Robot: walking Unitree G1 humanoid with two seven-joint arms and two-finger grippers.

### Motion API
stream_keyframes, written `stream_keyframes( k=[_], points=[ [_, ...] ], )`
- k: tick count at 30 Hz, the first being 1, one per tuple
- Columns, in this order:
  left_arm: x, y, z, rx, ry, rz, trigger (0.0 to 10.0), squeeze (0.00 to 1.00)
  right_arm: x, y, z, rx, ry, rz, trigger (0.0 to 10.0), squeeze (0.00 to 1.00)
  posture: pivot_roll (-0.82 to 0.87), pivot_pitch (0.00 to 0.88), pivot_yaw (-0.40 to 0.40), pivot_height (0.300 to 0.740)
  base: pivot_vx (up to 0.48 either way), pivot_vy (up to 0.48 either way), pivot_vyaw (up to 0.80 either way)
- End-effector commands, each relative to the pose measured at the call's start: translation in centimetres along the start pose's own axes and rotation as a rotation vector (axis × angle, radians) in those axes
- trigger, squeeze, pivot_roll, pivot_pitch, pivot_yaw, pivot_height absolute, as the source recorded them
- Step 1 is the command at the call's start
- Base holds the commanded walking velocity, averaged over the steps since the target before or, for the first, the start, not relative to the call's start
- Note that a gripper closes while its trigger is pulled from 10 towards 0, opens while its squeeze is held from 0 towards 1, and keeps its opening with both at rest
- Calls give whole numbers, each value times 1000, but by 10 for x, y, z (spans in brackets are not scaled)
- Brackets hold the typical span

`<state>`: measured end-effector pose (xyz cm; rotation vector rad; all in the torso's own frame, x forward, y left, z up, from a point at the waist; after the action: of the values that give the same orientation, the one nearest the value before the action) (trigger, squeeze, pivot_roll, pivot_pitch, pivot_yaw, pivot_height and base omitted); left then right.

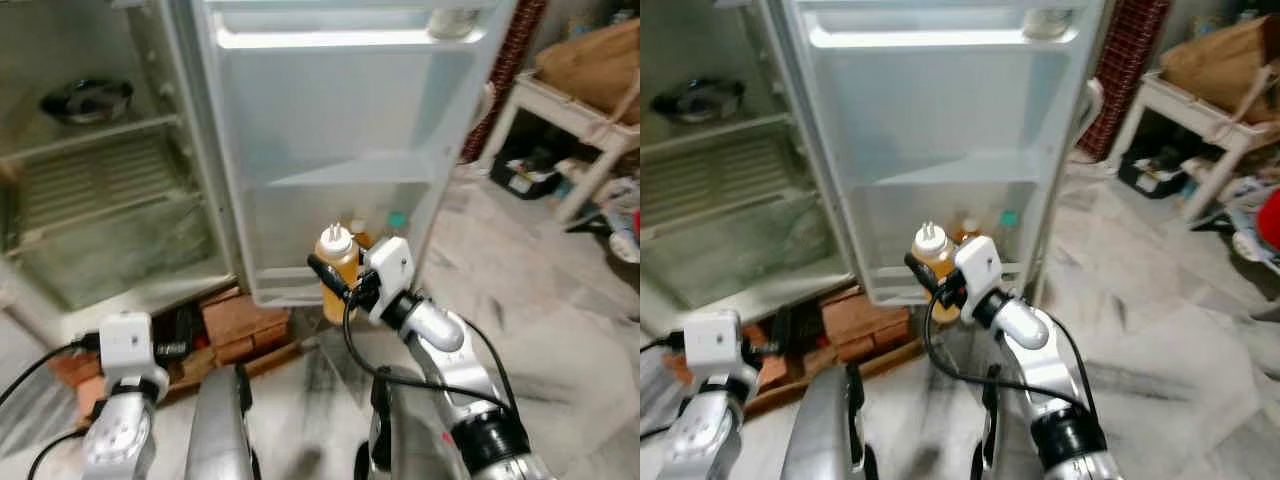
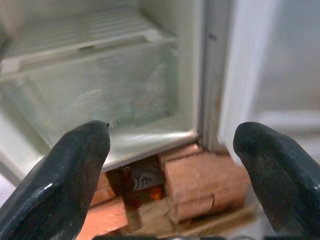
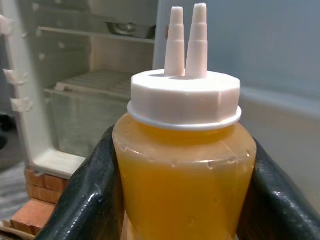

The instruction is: Restocking fridge

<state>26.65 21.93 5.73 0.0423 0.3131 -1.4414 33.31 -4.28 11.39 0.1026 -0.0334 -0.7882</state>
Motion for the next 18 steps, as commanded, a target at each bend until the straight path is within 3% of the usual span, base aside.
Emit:
stream_keyframes(
  k=[1,10,14,18],
  points=[
    [-1,-8,5,28,40,-1,10000,0,-1,8,6,14,-18,18,10000,0,56,83,-11,521,0,0,0],
    [1,-29,16,50,135,-12,10000,0,-14,36,4,3,-53,99,10000,0,108,157,-37,521,0,0,0],
    [2,-39,26,70,166,-36,10000,0,-10,61,23,46,-118,85,10000,0,115,208,-42,521,0,0,0],
    [5,-46,30,73,189,-34,10000,0,-9,73,33,67,-144,82,10000,0,142,232,-55,521,0,0,0]
  ],
)
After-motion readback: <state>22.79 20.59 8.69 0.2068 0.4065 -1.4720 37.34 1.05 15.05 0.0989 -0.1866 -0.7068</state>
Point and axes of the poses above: a point about 5 cm out from each wrist's last joint towards the gripper, its own y axis pointing out of the wrist towards the gripper, its own z axis along the axis of the wrist's last joint, x = y × z, the point moved 6 cm from there along y, pointing out of the wrist towards the gripper, and after that the axes turned 6 degrees about y, right-handed, at the moved point
